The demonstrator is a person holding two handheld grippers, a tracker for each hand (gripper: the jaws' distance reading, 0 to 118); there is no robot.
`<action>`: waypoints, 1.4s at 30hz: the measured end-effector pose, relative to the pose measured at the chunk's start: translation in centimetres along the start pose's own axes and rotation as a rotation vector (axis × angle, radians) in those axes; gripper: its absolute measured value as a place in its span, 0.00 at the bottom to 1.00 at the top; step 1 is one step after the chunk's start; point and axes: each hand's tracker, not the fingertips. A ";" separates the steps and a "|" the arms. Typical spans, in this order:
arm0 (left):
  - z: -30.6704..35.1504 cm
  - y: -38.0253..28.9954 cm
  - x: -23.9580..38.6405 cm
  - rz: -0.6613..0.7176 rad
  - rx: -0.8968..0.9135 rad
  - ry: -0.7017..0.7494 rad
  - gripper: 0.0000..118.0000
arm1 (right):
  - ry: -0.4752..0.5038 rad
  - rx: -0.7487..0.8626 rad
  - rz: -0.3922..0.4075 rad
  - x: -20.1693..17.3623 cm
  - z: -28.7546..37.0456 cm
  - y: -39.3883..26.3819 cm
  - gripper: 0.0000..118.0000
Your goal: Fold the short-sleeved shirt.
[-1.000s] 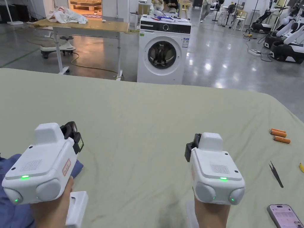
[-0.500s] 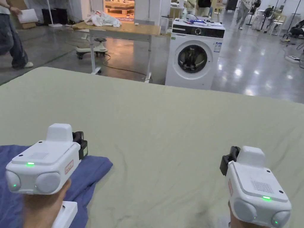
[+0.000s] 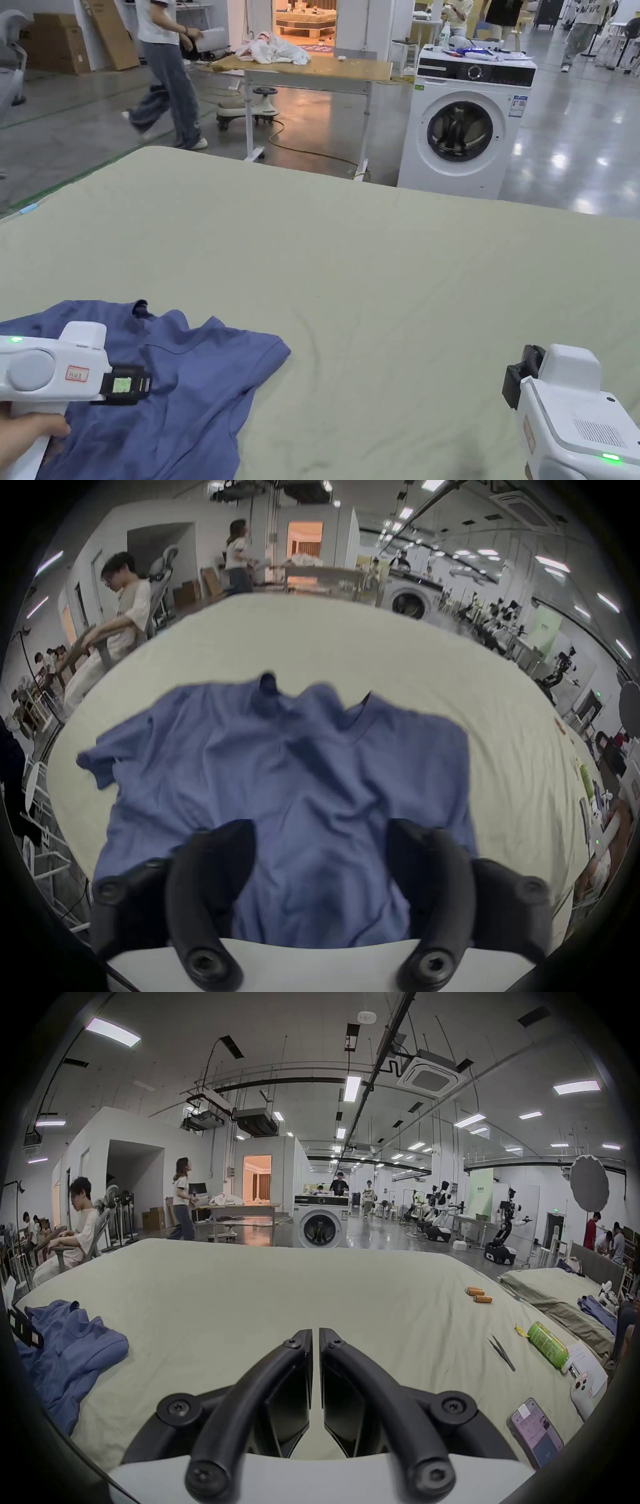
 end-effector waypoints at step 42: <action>11.7 7.3 4.9 -0.073 0.530 -0.065 0.00 | -0.013 0.010 0.001 1.2 0.9 0.3 0.03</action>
